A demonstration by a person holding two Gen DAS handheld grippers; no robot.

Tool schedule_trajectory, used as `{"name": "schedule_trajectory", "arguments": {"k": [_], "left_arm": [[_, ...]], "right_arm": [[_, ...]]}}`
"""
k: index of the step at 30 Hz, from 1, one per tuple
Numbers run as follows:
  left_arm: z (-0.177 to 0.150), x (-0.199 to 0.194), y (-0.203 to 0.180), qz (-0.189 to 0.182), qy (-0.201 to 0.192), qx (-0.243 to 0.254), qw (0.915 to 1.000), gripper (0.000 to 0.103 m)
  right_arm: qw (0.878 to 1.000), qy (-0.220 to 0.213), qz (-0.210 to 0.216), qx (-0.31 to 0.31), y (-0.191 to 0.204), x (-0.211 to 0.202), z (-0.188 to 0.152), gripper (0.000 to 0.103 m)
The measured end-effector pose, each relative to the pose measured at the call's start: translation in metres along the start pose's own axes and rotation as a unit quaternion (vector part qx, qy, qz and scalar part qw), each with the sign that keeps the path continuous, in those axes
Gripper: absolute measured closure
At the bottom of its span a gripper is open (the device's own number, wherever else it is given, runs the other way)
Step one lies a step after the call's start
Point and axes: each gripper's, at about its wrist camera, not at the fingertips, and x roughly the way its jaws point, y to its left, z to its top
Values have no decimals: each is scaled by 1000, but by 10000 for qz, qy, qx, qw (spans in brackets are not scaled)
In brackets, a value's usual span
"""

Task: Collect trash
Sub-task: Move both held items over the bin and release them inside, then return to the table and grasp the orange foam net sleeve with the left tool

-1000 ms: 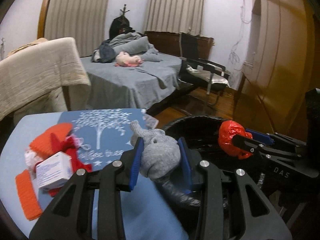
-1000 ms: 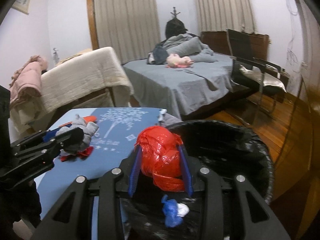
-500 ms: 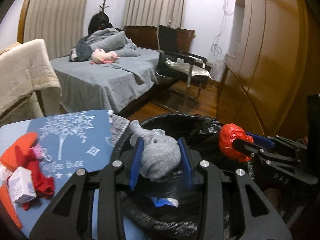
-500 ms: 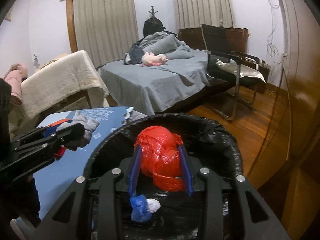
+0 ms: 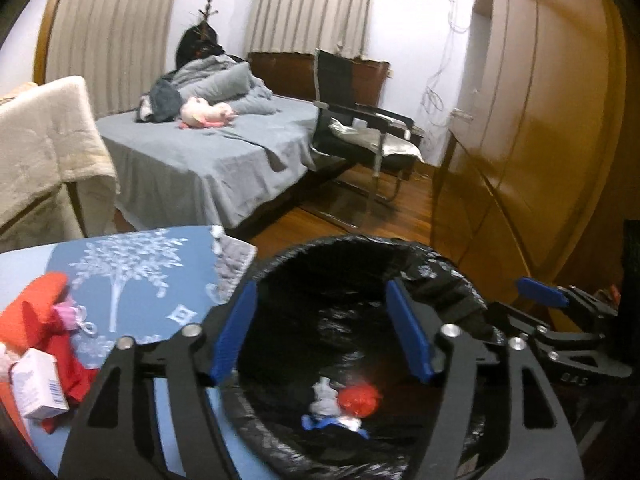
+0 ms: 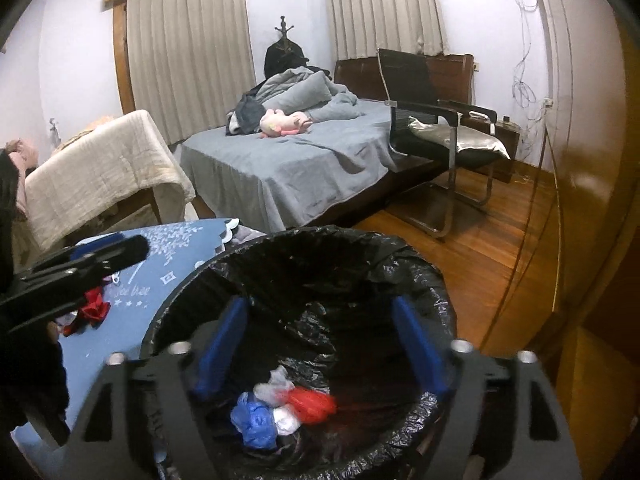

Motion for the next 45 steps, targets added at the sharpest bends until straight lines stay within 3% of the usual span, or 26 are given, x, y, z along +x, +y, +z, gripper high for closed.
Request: {"name": "schedule_trajectory", "arguments": {"k": [5, 20, 36, 45], "left_arm": [[0, -20, 23, 420, -125, -93, 9990, 17], [-30, -87, 92, 1498, -199, -355, 9879, 15], [-79, -149, 193, 2757, -14, -901, 9570, 15], [-111, -157, 240, 3095, 299, -1305, 9414, 15]], "right_arm": [[9999, -140, -21, 99, 6, -4, 3, 6], [9982, -40, 517, -300, 78, 10, 0, 6], [9847, 185, 1389, -1040, 195, 33, -17, 6], [9788, 298, 1552, -1301, 237, 53, -31, 6]]}}
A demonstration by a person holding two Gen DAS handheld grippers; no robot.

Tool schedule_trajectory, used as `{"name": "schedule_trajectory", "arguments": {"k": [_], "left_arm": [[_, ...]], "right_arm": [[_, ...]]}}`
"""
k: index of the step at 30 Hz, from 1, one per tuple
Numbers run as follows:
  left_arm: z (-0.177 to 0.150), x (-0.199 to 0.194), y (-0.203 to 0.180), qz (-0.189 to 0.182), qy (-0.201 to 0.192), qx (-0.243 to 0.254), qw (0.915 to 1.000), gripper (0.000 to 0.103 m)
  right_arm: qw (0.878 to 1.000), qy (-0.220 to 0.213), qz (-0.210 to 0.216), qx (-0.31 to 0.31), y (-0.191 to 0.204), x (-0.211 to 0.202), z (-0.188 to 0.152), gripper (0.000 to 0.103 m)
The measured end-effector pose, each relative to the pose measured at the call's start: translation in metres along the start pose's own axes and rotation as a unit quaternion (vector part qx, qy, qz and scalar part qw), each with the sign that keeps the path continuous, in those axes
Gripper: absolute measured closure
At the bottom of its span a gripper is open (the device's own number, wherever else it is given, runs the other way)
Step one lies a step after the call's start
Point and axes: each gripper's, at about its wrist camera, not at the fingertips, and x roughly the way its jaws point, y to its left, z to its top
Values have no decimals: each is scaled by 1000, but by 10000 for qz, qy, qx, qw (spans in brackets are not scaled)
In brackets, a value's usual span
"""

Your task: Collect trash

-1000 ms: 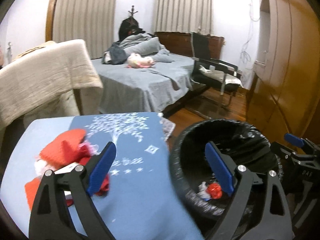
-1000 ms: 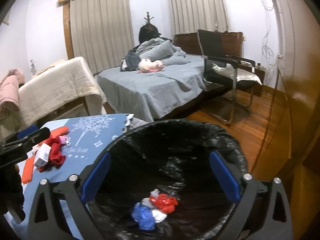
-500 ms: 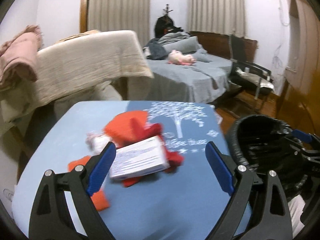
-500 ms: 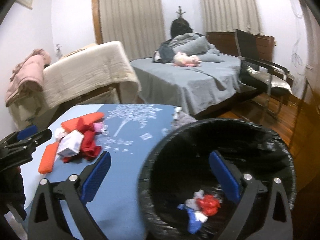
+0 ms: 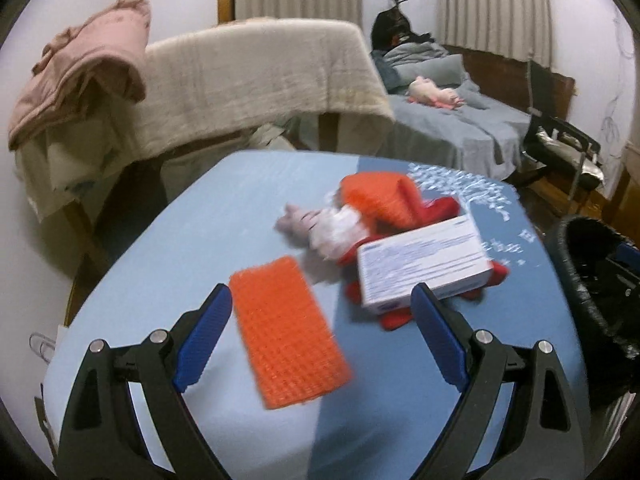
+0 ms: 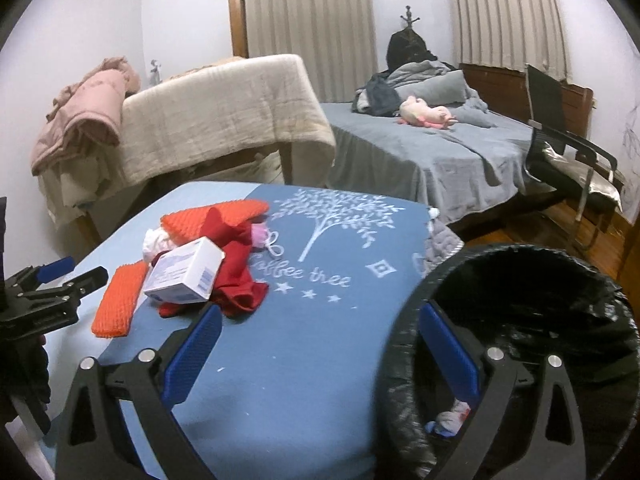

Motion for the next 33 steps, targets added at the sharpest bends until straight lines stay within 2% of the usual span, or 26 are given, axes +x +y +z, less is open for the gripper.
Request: {"name": "schedule_trajectory", "arguments": {"k": [8, 11, 20, 28, 33], "left_arm": [[-19, 29, 19, 91, 427, -216, 9988, 15], [-21, 38, 22, 68, 581, -264, 9979, 19], [-26, 58, 22, -66, 984, -293, 9947, 39], [-27, 57, 15, -259, 965, -165, 9949, 79], [-25, 52, 13, -247, 831, -184, 9961, 82]], "right_arm": [[9996, 226, 74, -117, 20, 27, -9, 6], [9994, 297, 108, -131, 24, 32, -11, 6], [9989, 373, 202, -200, 33, 43, -10, 6], [9986, 398, 279, -210, 38, 48, -10, 6], [9986, 349, 327, -226, 41, 48, -6, 6]]}}
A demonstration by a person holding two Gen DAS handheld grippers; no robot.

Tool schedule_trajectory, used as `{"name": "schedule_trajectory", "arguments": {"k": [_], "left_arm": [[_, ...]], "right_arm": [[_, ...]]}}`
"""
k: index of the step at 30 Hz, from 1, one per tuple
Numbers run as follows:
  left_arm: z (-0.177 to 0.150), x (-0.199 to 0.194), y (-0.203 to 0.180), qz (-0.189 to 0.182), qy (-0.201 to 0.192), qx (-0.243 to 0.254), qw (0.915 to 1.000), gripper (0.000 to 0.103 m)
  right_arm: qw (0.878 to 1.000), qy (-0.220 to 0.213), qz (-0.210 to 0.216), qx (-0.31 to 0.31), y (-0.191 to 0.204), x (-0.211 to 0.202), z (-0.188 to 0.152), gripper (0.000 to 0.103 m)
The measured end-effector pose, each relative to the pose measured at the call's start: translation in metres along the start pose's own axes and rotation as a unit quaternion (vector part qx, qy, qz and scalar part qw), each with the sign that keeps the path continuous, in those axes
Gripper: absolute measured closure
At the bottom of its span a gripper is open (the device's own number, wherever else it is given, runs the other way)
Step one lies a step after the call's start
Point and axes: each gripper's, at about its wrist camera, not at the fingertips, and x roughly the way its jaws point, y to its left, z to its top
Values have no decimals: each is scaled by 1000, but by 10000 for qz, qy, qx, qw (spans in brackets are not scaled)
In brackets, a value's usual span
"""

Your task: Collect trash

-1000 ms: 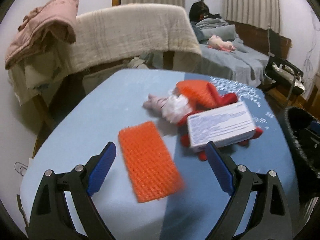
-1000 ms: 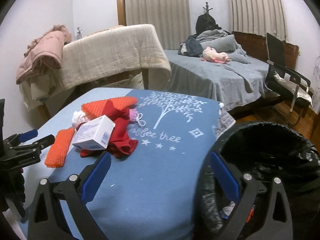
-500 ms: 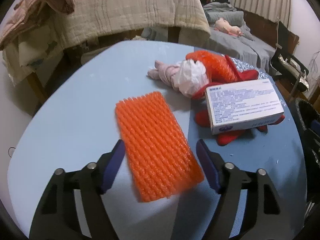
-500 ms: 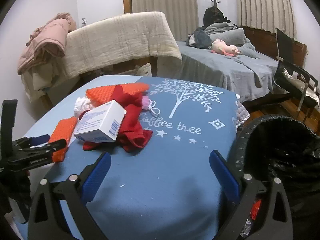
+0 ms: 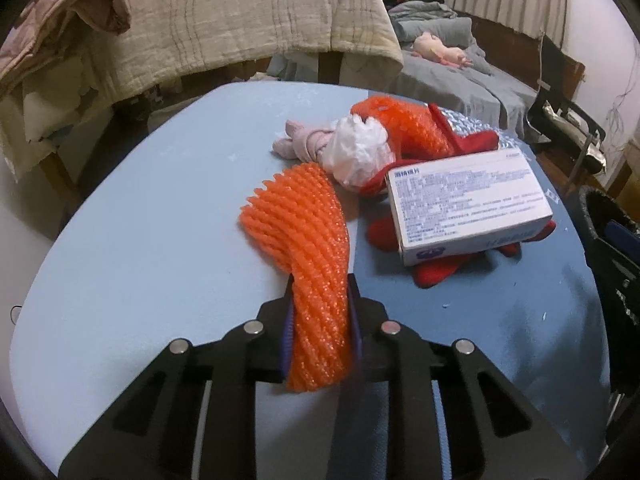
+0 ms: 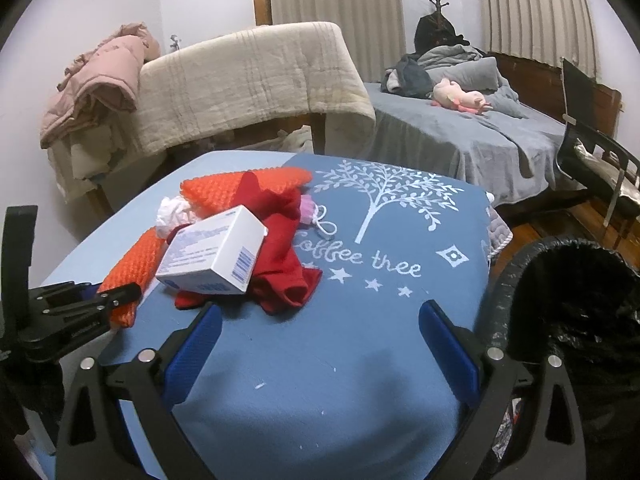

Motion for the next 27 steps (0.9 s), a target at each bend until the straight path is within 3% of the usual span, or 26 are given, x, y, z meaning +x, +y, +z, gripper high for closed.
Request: {"name": "schedule_trajectory", "arguments": {"k": [13, 27], "left_arm": [[16, -34, -2, 92, -490, -18, 9988, 82], [17, -34, 5, 204, -473, -14, 9987, 82]], "right_arm": [[9998, -140, -130, 14, -1, 13, 23, 6], [9997, -6, 111, -214, 16, 28, 24, 6]]}}
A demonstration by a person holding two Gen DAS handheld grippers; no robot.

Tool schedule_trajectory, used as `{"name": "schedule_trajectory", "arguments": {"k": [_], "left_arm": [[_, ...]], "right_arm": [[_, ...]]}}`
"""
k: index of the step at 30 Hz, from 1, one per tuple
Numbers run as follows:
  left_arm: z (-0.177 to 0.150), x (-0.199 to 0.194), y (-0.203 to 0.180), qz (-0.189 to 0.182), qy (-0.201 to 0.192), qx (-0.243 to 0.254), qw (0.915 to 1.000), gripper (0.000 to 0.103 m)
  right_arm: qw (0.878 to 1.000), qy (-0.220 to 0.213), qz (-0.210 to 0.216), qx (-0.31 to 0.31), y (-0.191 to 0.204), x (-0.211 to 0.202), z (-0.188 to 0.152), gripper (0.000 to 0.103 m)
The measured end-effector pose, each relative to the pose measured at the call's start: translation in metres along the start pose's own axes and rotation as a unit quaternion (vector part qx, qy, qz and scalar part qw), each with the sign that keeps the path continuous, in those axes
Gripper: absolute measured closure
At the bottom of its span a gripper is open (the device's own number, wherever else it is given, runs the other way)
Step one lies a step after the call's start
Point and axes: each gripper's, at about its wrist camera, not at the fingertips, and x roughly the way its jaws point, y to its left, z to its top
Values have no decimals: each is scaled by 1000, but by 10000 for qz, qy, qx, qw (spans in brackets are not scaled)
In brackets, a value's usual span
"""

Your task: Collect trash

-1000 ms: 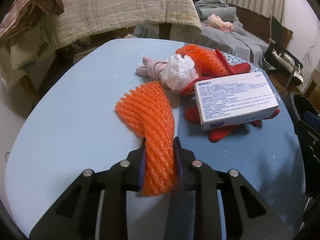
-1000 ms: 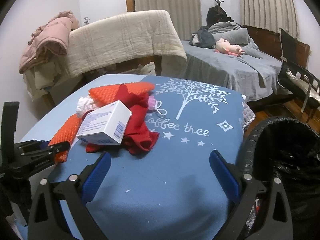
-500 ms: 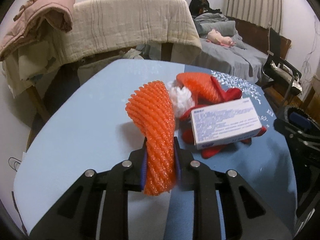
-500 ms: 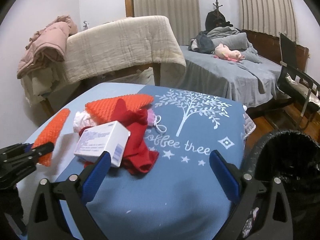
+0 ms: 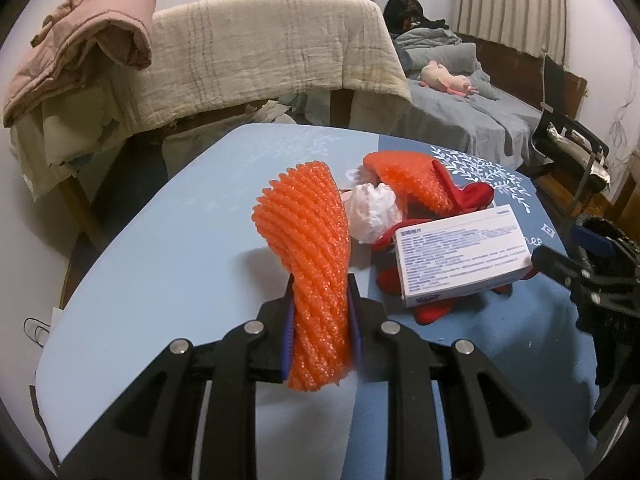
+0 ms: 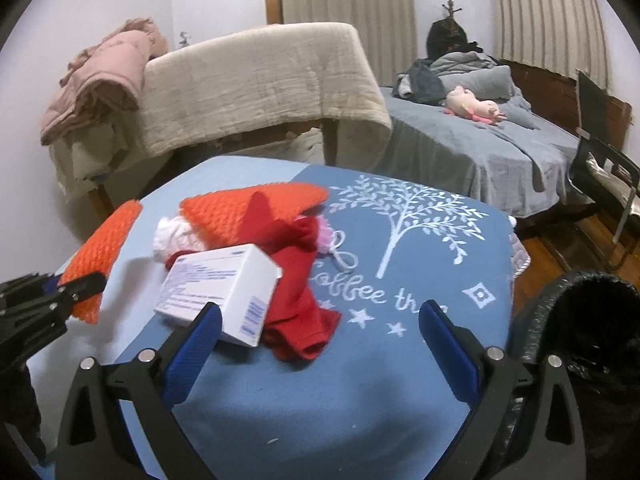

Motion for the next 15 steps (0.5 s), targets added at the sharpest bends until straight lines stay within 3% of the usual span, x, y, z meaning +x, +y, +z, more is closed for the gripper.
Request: {"name": "schedule_trajectory", "arguments": {"k": [8, 13, 15], "left_arm": [[-2, 1, 8, 63, 50, -72, 9999, 82], [-2, 0, 15, 135, 40, -127, 9998, 82], [-2, -1, 17, 162, 38, -144, 9998, 82]], "right_arm": [[9994, 80, 274, -201, 18, -2, -7, 6], [9985, 81, 504, -206, 22, -5, -5, 15], [9978, 86, 620, -232, 26, -6, -6, 24]]}}
